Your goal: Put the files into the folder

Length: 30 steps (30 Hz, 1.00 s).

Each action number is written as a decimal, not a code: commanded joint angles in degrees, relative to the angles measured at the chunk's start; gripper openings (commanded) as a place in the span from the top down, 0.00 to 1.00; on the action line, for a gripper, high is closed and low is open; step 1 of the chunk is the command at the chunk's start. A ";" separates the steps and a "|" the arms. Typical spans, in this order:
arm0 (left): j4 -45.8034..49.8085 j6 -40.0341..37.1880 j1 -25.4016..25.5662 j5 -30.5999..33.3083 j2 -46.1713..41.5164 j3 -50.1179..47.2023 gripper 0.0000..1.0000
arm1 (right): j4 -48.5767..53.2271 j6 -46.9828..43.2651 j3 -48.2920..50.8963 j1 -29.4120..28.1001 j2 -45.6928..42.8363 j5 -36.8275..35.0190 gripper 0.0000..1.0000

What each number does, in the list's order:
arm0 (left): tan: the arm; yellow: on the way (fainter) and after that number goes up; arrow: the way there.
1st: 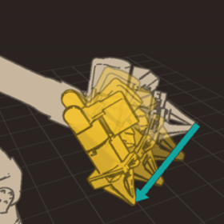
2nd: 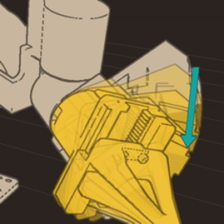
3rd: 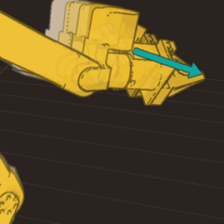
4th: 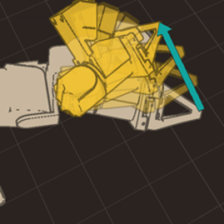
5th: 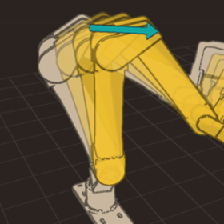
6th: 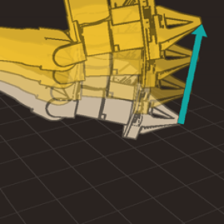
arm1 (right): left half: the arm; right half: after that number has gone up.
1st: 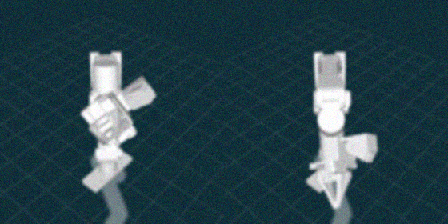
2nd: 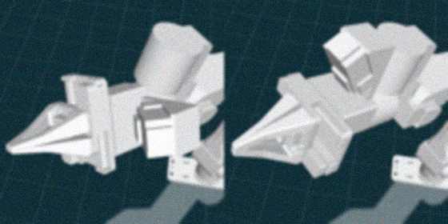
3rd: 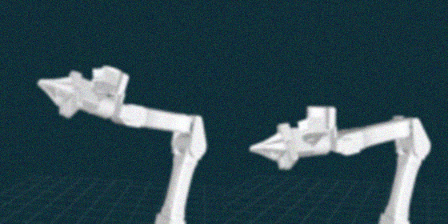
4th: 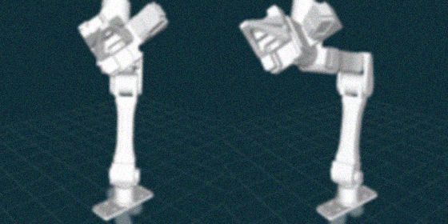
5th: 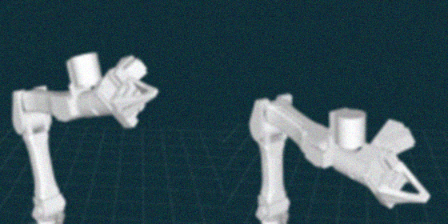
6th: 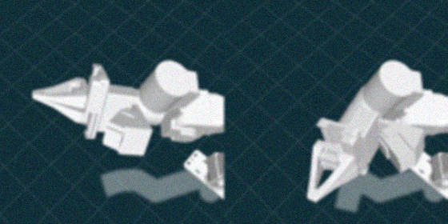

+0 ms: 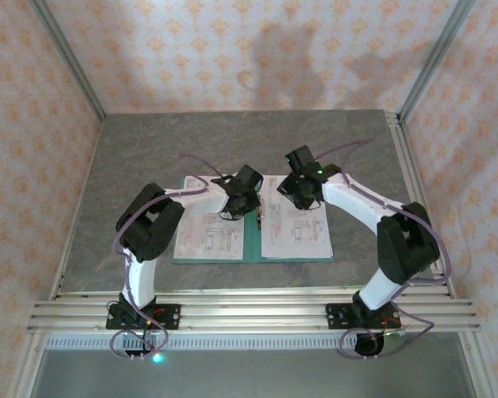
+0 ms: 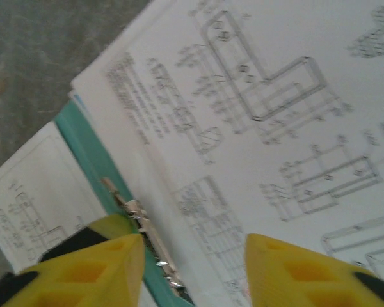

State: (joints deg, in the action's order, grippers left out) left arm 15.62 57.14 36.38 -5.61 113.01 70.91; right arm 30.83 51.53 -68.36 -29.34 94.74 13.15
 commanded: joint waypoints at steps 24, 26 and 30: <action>-0.49 2.07 -0.60 -0.10 0.59 -7.05 1.00 | 10.08 -3.99 -31.21 -2.42 30.12 2.23 0.88; -1.19 2.18 -0.68 -0.35 0.54 -7.54 1.00 | 10.30 -4.08 -31.40 -2.46 30.37 2.32 0.88; -1.67 2.44 -0.70 -0.37 0.54 -8.03 1.00 | 10.39 -4.50 -31.40 -2.42 30.48 2.84 0.88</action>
State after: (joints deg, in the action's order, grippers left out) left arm 8.62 58.72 36.32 -5.69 111.13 65.91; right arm 38.89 48.12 -98.04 -31.83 124.62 16.40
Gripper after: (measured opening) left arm 0.044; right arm 0.118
